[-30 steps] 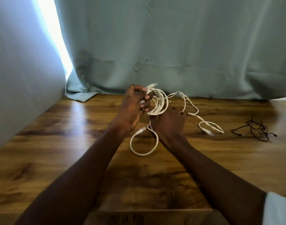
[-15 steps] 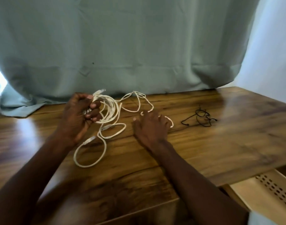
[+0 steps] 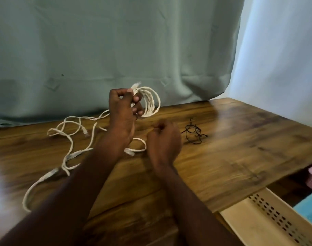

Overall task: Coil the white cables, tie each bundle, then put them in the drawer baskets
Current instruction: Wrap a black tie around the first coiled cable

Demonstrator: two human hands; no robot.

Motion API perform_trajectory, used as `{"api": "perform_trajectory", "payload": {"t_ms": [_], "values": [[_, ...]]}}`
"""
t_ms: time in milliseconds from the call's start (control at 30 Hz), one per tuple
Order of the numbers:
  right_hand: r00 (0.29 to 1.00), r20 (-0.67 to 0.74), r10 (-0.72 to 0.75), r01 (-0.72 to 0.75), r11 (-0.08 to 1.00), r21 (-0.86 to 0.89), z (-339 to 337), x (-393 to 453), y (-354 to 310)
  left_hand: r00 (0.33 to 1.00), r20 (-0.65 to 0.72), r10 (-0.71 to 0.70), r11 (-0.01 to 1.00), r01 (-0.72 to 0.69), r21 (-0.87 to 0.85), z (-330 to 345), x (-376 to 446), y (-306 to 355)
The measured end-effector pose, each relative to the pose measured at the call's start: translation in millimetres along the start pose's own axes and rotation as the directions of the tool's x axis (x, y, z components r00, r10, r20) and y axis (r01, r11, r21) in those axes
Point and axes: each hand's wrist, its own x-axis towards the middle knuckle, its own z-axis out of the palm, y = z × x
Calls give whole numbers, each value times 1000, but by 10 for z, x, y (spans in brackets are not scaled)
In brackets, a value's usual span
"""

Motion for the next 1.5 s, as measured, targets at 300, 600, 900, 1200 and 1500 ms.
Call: {"api": "perform_trajectory", "payload": {"t_ms": [300,600,900,1200,1500], "values": [[996,88,-7,53,847,-529,-274,861,463,994,-113,-2,964,32,263,-103,-8,-778],[956,289,53,203,590,-781,-62,747,561,998,-66,-22,946,42,321,-118,-22,-745],[963,254,93,145,613,-776,-153,757,590,998,-62,5,960,13,280,-128,-89,-534],[941,335,39,228,658,-718,-211,751,540,997,-76,-32,951,53,304,-135,-86,-533],[953,233,-193,291,797,-530,-163,794,526,998,-56,-42,958,56,283,-182,-43,-517]]}}
